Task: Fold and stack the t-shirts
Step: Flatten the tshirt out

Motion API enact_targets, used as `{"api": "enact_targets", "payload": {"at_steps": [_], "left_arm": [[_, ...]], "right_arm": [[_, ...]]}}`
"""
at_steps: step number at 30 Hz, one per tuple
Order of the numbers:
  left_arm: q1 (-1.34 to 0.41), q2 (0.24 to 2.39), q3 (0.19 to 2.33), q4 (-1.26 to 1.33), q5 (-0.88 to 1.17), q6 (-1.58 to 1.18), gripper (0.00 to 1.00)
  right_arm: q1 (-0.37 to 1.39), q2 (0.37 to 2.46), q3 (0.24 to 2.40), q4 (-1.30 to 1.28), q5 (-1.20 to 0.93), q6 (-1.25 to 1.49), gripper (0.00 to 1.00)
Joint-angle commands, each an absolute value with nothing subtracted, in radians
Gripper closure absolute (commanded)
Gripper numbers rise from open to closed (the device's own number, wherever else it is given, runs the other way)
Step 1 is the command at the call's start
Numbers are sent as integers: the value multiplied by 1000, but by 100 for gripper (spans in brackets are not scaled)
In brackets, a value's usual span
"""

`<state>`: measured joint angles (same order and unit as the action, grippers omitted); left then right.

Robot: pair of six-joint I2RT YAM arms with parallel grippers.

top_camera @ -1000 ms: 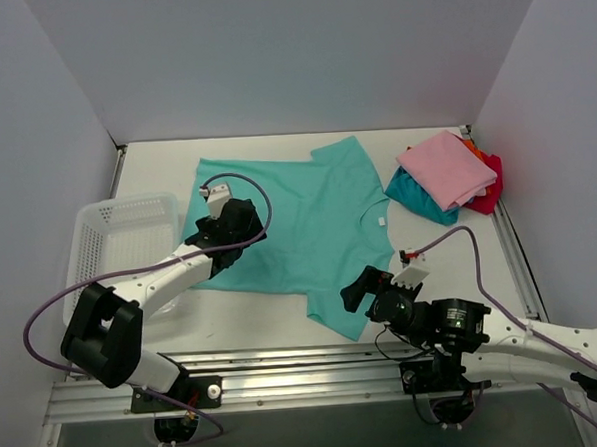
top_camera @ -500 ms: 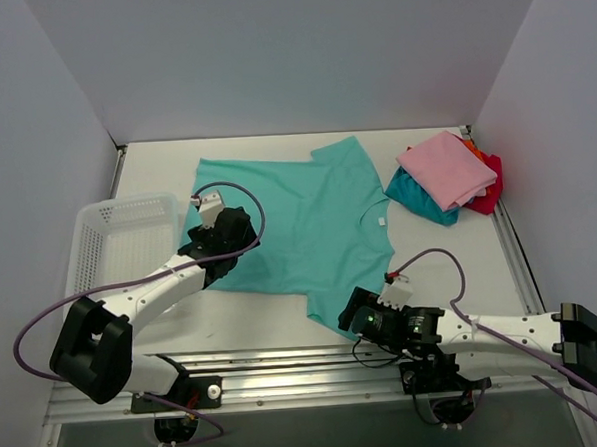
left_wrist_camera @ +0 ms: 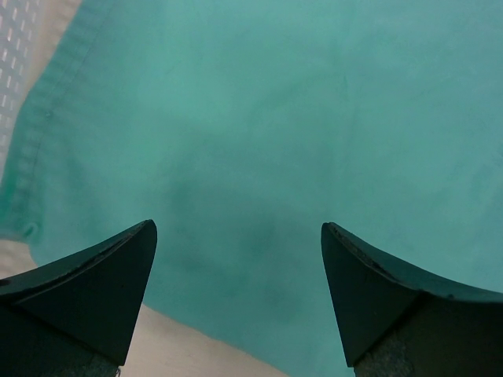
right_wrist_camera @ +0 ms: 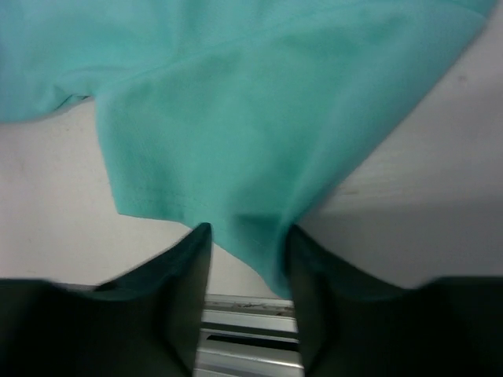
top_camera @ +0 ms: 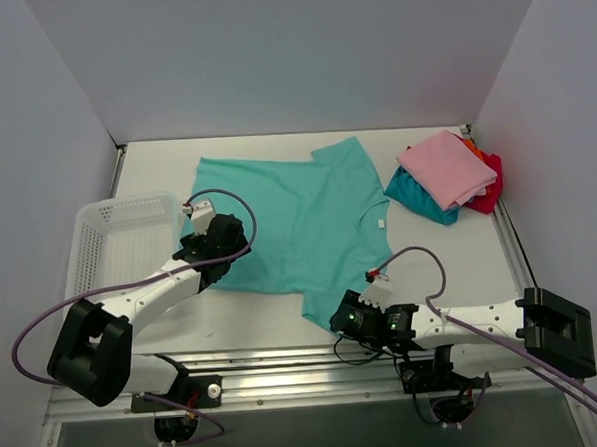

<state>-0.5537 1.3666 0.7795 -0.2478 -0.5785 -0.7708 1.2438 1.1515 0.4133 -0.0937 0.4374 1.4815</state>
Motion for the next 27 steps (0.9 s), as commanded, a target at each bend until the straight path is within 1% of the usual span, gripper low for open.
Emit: {"api": "enact_targets", "payload": {"at_steps": [1, 3, 4, 7, 10, 11, 12, 17, 21, 23, 27], "left_arm": [[-529, 1330, 767, -206, -554, -775, 5], [-520, 1322, 752, -204, -549, -776, 6], [-520, 1315, 747, -204, -551, -779, 6], [-518, 1305, 742, -219, -552, -798, 5], [-523, 1289, 758, -287, -552, -828, 5], [-529, 1281, 761, -317, -558, -865, 5], [-535, 1263, 762, -372, -564, -885, 6], [-563, 1212, 703, -437, -584, -948, 6], [-563, 1212, 677, -492, -575, -974, 6], [-568, 1210, 661, -500, -563, -995, 6], [-609, 1209, 652, -552, -583, -1058, 6]], "right_arm": [[1258, 1160, 382, -140, 403, 1519, 69], [1259, 1146, 373, -143, 402, 1519, 88], [1259, 1141, 374, -147, 403, 1522, 100], [1261, 1134, 380, -175, 416, 1514, 100], [1261, 1112, 411, -259, 468, 1512, 100], [1259, 1102, 420, -325, 488, 1513, 100], [1261, 1073, 426, -354, 505, 1516, 100], [1243, 921, 420, -512, 636, 1561, 100], [1194, 757, 391, -549, 664, 1533, 100], [1172, 723, 376, -532, 652, 1517, 100], [1102, 744, 383, -566, 670, 1583, 100]]}}
